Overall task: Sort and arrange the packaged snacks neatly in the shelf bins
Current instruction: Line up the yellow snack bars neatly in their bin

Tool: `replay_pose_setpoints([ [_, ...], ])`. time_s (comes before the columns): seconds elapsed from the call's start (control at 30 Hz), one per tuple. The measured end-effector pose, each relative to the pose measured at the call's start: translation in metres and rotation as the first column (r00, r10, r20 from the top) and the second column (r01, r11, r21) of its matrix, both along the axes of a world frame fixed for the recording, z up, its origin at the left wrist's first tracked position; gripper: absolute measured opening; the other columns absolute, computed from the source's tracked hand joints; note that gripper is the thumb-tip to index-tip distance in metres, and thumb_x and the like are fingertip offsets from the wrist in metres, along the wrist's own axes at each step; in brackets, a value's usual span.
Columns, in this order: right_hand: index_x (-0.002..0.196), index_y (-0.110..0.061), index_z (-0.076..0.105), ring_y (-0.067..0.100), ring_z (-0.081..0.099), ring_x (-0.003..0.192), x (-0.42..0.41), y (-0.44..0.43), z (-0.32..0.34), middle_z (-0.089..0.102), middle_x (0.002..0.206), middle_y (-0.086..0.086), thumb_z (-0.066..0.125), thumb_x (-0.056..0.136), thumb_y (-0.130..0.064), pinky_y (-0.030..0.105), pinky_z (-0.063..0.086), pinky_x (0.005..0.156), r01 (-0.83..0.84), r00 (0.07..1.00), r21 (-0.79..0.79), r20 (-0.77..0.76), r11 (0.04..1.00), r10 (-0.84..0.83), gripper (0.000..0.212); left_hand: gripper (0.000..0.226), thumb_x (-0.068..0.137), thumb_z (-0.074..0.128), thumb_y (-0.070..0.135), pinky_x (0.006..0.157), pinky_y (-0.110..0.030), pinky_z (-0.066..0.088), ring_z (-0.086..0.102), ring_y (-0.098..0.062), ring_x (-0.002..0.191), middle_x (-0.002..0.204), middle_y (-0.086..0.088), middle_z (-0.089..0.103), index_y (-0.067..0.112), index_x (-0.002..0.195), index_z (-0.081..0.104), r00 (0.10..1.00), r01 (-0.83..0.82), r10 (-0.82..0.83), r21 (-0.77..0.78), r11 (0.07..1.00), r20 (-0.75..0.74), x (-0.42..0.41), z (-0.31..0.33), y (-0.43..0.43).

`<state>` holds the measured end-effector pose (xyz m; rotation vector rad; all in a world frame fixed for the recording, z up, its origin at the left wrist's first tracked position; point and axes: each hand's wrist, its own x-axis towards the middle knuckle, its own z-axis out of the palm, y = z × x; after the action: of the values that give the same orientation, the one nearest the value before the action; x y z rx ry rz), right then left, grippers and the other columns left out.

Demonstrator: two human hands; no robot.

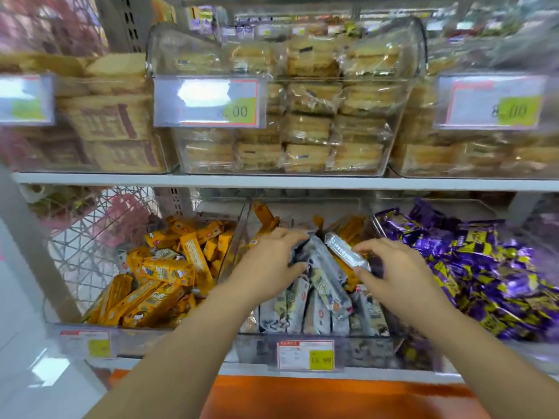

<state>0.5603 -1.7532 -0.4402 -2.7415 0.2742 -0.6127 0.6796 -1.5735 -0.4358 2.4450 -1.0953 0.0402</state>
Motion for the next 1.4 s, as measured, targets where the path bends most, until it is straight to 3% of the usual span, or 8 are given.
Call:
replay_pose_setpoints([
  [0.37,0.109,-0.023,0.065,-0.001,0.051,0.098,-0.02,-0.041,-0.002,0.056,0.102,-0.019,0.064,0.086,-0.02,0.017,0.039,0.088,-0.134,0.988,0.138,0.093,0.981,0.122,0.023,0.062,0.093,0.037,0.059,0.112,-0.061,0.008,0.015,-0.032,0.143,0.158,-0.001,0.017,0.042,0.148,0.015,0.988,-0.01,-0.068,0.492,0.87,0.141,0.011,-0.003,-0.084],
  [0.47,0.11,-0.027,0.064,-0.01,0.048,0.098,-0.026,-0.05,-0.004,0.053,0.103,-0.025,0.064,0.087,-0.024,0.01,0.038,0.09,-0.167,0.985,0.182,0.082,0.969,0.154,0.024,0.058,0.091,0.036,0.065,0.111,-0.055,0.012,0.021,-0.036,0.14,0.156,-0.006,0.019,0.046,0.144,0.024,0.995,0.006,-0.06,0.546,0.837,0.081,0.01,0.001,-0.092],
  [0.63,0.112,-0.029,0.063,-0.027,0.039,0.09,-0.031,-0.059,-0.001,0.046,0.099,-0.032,0.063,0.088,-0.025,-0.006,0.029,0.078,-0.175,0.984,0.227,0.08,0.958,0.161,0.024,0.042,0.09,0.045,0.059,0.101,-0.041,0.03,0.041,-0.028,0.121,0.117,-0.003,0.034,0.043,0.129,0.042,0.996,0.082,-0.091,0.49,0.868,-0.007,0.004,0.005,-0.087],
  [0.77,0.113,-0.028,0.063,-0.03,0.04,0.087,-0.033,-0.06,-0.001,0.049,0.102,-0.031,0.062,0.089,-0.025,-0.006,0.03,0.078,-0.194,0.981,0.227,0.074,0.954,0.182,0.024,0.025,0.092,0.053,0.045,0.1,-0.035,0.032,0.044,-0.016,0.112,0.117,0.007,0.045,0.036,0.115,0.052,0.978,0.196,-0.207,0.349,0.916,-0.007,-0.005,0.007,-0.071],
  [1.0,0.112,-0.032,0.062,-0.007,0.051,0.102,-0.03,-0.06,-0.003,0.051,0.107,-0.025,0.061,0.089,-0.028,0.016,0.041,0.09,-0.197,0.98,0.191,0.038,0.962,0.193,0.023,0.049,0.086,0.053,0.06,0.117,-0.038,0.011,0.038,0.009,0.099,0.108,0.024,0.045,0.038,0.13,0.052,0.941,0.335,-0.33,0.322,0.885,-0.07,-0.038,0.002,-0.045],
  [1.17,0.109,-0.032,0.063,-0.015,0.05,0.084,-0.028,-0.058,-0.004,0.053,0.106,-0.024,0.062,0.088,-0.028,0.013,0.042,0.08,-0.201,0.98,0.175,0.052,0.964,0.194,0.021,0.052,0.088,0.048,0.059,0.117,-0.048,0.002,0.045,-0.004,0.111,0.105,0.018,0.048,0.042,0.138,0.042,0.908,0.414,-0.396,0.437,0.799,-0.136,-0.056,-0.005,-0.051],
  [1.33,0.108,-0.032,0.064,-0.01,0.051,0.094,-0.028,-0.06,-0.004,0.055,0.106,-0.024,0.062,0.088,-0.029,0.02,0.045,0.088,-0.208,0.978,0.193,0.058,0.959,0.2,0.021,0.051,0.088,0.053,0.055,0.107,-0.029,0.029,0.043,-0.002,0.11,0.121,0.013,0.046,0.039,0.135,0.047,0.896,0.424,-0.35,0.291,0.858,-0.274,-0.041,0.003,-0.058],
  [1.4,0.11,-0.032,0.063,-0.016,0.049,0.085,-0.028,-0.061,-0.003,0.055,0.109,-0.023,0.061,0.089,-0.03,0.01,0.041,0.082,-0.218,0.976,0.183,0.043,0.959,0.213,0.021,0.042,0.091,0.056,0.041,0.099,-0.024,0.038,0.047,-0.003,0.106,0.117,0.014,0.047,0.035,0.133,0.051,0.928,0.359,-0.316,0.247,0.9,-0.199,-0.026,0.008,-0.064],
])
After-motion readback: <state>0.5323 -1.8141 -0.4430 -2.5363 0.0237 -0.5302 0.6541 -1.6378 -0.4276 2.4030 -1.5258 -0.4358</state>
